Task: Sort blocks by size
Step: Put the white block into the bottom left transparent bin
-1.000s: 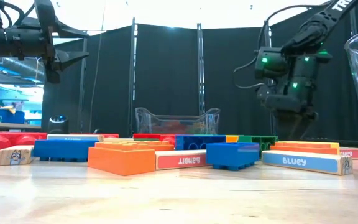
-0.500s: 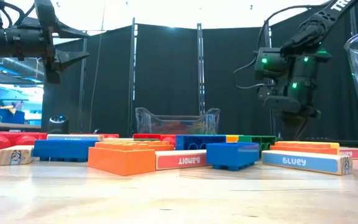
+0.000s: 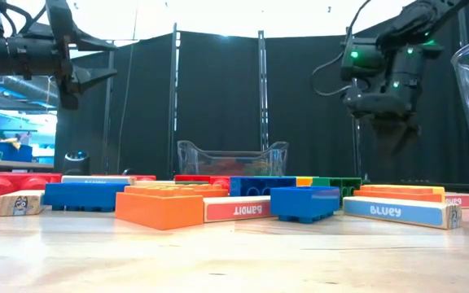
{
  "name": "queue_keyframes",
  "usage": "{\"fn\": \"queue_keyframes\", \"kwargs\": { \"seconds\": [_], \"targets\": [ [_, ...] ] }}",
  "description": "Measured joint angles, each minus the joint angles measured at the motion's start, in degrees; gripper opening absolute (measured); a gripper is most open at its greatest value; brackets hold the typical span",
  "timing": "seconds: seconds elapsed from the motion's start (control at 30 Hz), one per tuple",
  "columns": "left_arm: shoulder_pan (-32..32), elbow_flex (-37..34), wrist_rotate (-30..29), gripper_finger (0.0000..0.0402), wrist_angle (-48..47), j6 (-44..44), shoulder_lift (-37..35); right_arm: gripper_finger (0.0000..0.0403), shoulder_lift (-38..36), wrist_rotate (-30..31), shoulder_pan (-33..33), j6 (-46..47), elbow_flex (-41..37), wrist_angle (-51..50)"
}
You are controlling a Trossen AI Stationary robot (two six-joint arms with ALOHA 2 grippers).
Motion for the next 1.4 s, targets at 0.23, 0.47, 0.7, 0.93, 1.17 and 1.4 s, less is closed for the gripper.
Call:
{"fn": "queue_keyframes", "kwargs": {
  "seconds": [0.23, 0.47, 0.7, 0.93, 1.17, 1.4],
  "targets": [
    [-0.02, 0.00, 0.02, 0.0245, -1.14, 0.00, 0.02, 0.0317, 5.63, 0.00, 0.95, 0.47, 0.00, -0.04],
    [-0.02, 0.02, 0.02, 0.0245, -1.35, 0.00, 0.02, 0.0309, 13.48, 2.60, 1.23, -1.18, 0.03, 1.06],
    [-0.01, 0.02, 0.00, 0.0245, -1.28, 0.00, 0.02, 0.0169, 17.39, 2.77, 1.16, -1.02, 0.49, 1.69],
    [-0.01, 0.01, -0.01, 0.0245, -1.28, 0.00, 0.02, 0.0120, 13.56, 6.29, 1.16, 3.40, -0.01, 0.51],
    [0.00, 0.02, -0.01, 0.0245, -1.22, -0.02, 0.02, 0.0120, 2.78, 7.96, 1.30, 8.43, 5.36, -5.77],
    [-0.02, 0.02, -0.01, 0.0245, -1.22, -0.02, 0.02, 0.0120, -0.18, 2.99, 7.83, 4.45, 14.57, 9.08]
  ]
}}
